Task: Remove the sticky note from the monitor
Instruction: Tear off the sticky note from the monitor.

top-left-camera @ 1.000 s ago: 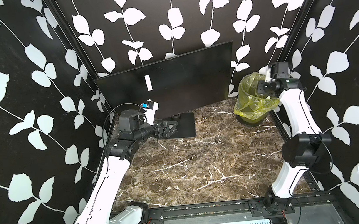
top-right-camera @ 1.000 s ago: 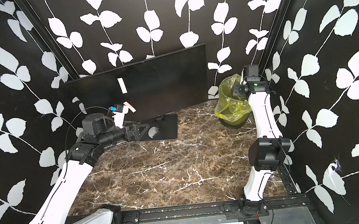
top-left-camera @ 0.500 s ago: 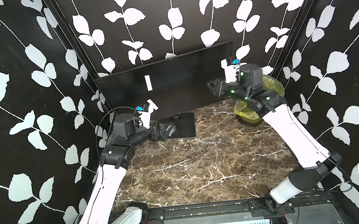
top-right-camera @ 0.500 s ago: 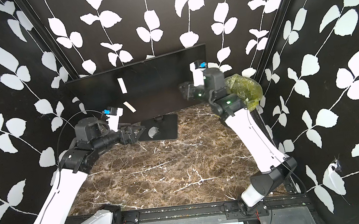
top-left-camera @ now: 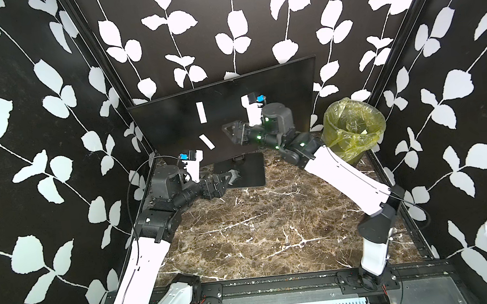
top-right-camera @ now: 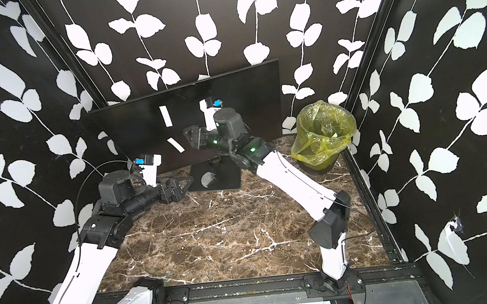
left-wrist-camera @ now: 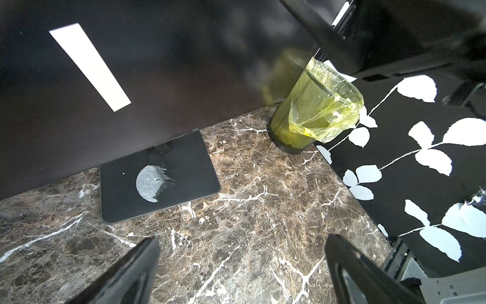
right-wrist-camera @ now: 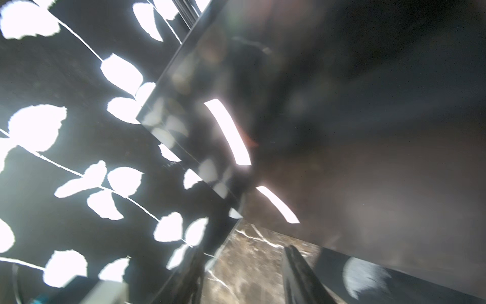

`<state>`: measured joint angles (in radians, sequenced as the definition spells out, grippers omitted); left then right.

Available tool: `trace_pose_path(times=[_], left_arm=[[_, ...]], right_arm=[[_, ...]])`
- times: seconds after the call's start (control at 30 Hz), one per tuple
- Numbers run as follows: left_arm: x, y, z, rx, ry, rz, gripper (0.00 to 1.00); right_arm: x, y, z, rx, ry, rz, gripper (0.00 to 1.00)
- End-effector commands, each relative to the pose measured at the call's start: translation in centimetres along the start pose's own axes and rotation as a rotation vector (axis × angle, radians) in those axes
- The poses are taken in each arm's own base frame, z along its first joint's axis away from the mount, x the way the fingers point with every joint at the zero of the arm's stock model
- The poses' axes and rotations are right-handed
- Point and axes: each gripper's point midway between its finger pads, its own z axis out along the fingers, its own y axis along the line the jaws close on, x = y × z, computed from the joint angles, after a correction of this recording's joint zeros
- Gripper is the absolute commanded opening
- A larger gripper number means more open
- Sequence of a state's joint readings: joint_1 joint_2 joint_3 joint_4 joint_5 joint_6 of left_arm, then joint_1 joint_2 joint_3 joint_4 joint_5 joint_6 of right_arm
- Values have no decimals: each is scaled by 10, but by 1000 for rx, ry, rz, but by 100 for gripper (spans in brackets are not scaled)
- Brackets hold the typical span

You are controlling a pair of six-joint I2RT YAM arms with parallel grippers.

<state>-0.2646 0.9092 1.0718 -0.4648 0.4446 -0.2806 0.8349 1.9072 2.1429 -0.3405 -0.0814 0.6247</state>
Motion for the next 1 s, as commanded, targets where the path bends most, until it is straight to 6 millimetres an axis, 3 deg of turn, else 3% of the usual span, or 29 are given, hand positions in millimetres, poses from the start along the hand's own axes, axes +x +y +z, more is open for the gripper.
trace_pose_path(times=[0.0, 0.27, 0.97], left_arm=[[-12, -5, -4, 19, -53, 3, 99], [-8, -4, -2, 25, -36, 2, 99], [-2, -5, 2, 43, -14, 3, 99]], right_arm=[[-20, 28, 10, -68, -96, 58, 50], [-7, 25, 49, -59, -115, 113, 50], [-13, 8, 80, -13, -202, 145, 49]])
